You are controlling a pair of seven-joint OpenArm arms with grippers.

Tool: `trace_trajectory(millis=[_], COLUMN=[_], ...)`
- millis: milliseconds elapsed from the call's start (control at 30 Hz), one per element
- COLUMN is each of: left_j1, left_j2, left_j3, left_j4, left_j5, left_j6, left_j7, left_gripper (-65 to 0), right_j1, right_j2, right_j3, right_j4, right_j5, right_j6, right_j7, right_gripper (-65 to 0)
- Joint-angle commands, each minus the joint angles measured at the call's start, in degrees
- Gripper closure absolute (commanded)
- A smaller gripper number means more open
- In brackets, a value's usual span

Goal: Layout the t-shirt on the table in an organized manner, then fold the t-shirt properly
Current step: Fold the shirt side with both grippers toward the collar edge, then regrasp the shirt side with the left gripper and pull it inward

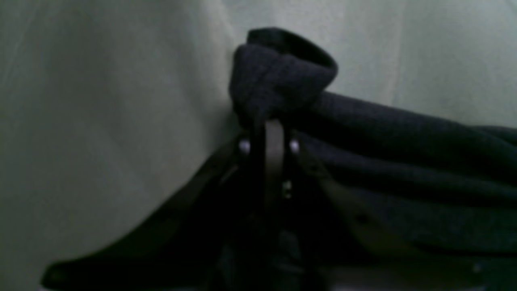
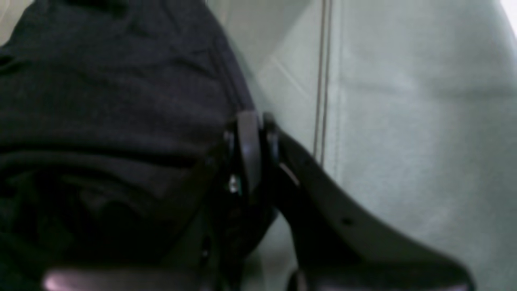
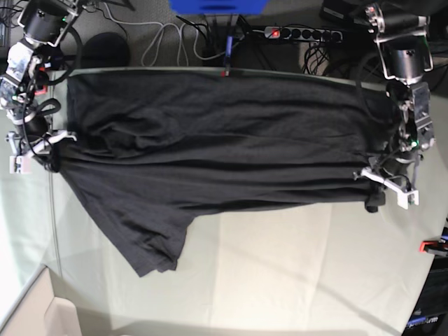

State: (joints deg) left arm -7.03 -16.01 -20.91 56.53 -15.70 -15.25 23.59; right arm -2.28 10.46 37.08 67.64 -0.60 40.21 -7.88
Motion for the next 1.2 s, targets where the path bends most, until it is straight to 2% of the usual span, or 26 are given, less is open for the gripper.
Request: trace_trajectory(millis=[0, 133, 200, 267, 333, 467, 600, 833, 933, 1067, 1167], left_j1=[-0.31, -0.14, 0.21, 1.62, 2.24, 1.01, -4.18, -14.47, -15.96, -16.84, -16.84], left_j2=[-0.65, -0.56, -0.39, -0.12, 1.46, 1.81, 1.72, 1.64, 1.64, 2.08, 2.08], left_j3=[-0.24, -0.32, -1.64, -4.81, -8.15, -12.46, -10.87, -4.81, -3.4, -3.14, -3.4], left_j4=[1.18, 1.62, 3.73, 6.63, 10.06, 11.64, 8.83, -6.03, -10.51, -13.68, -15.79], left_j5=[-0.16, -0.25, -0.25, -0.43, -1.92, -3.24, -2.89, -2.8, -0.34, 5.29, 7.13], left_j6=[-0.1, -0.1, -0.1, -0.18, -0.18, -0.18, -0.18, 0.34, 0.34, 0.43, 0.43], left_j7=[0.8, 4.23, 5.28, 6.08, 5.9, 5.64, 5.64, 5.64, 5.46, 0.27, -2.1], left_gripper=[-12.8, -31.8, -37.0, -39.1, -39.0, -39.0, -39.0, -38.9, -38.9, -38.9, -38.9], right_j1=[0.13, 0.13, 0.22, 0.22, 0.22, 0.22, 0.22, 0.22, 0.22, 0.13, 0.13], right_j2=[0.84, 0.84, 0.84, 0.84, 0.84, 0.84, 0.75, 0.13, 0.13, 0.13, 0.22], right_j3=[0.06, 0.06, 0.06, 0.06, 0.06, -0.03, -0.03, -0.11, -0.11, -0.03, -0.03], right_j4=[1.07, 1.07, 1.07, 1.07, 1.07, 1.07, 0.98, 0.98, 0.98, 0.98, 0.89], right_j5=[1.0, 1.0, 1.0, 1.0, 1.0, 1.0, 1.0, 0.73, 0.65, 0.65, 0.65], right_j6=[-0.21, -0.21, -0.21, -0.21, -0.21, -0.21, -0.21, -0.21, -0.21, -0.21, -0.21], right_j7=[1.33, 1.24, 1.15, 1.07, 0.89, 0.8, 0.8, 0.8, 0.71, 0.71, 0.71], right_gripper=[0.0, 0.0, 0.0, 0.0, 0.0, 0.0, 0.0, 0.0, 0.0, 0.0, 0.0])
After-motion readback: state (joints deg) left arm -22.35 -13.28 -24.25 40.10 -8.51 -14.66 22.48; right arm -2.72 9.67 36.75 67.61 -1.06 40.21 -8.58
